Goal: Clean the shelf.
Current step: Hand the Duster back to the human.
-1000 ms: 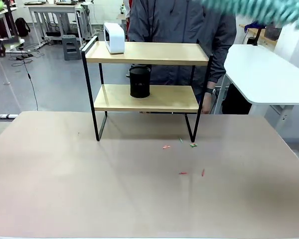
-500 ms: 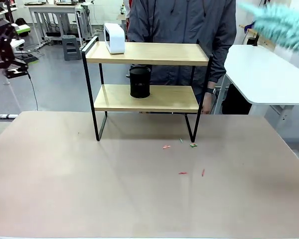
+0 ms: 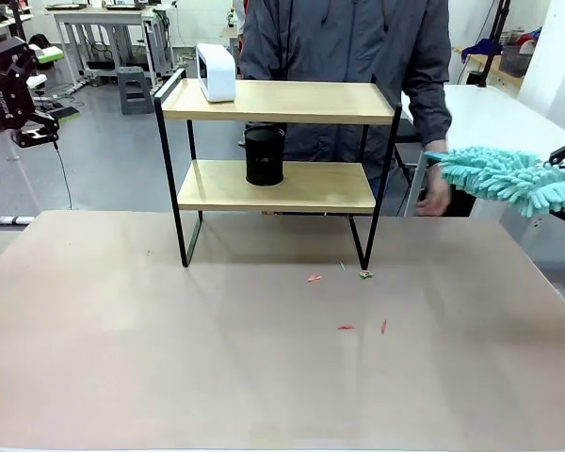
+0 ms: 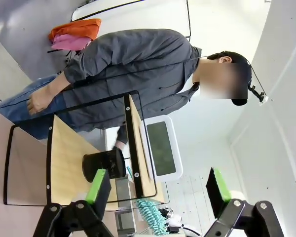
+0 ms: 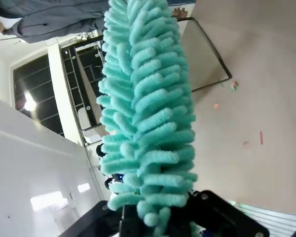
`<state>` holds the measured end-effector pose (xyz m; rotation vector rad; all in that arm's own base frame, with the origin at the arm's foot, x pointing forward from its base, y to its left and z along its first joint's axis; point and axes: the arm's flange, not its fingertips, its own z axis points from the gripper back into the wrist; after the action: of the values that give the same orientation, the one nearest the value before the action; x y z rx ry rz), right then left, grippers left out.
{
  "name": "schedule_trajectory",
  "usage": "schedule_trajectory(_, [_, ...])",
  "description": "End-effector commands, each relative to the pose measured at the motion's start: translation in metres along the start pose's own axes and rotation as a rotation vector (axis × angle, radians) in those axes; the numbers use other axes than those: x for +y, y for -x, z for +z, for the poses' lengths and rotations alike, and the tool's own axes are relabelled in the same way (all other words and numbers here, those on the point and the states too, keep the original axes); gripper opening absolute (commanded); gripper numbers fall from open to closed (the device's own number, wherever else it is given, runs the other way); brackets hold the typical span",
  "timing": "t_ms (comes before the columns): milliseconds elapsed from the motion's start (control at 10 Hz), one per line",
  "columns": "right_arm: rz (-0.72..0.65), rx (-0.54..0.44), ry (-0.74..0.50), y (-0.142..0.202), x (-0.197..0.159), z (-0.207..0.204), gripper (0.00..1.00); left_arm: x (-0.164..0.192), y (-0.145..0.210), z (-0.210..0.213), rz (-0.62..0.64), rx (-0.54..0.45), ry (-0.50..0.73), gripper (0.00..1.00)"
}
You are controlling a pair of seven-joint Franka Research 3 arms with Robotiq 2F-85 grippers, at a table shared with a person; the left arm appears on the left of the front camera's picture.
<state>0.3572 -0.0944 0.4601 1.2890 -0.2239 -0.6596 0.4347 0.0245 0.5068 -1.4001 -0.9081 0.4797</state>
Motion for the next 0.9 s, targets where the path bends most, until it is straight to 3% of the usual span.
schedule_trajectory(0, [0.070, -0.019, -0.025, 0.0153, 0.0295, 0.0163, 0.00, -0.0019, 0.0039, 0.0035, -0.003, -0.003, -0.001, 1.00])
schedule_trajectory(800, [0.070, -0.019, -0.025, 0.0153, 0.0295, 0.0163, 0.00, -0.0019, 0.0039, 0.0035, -0.003, -0.003, -0.001, 1.00])
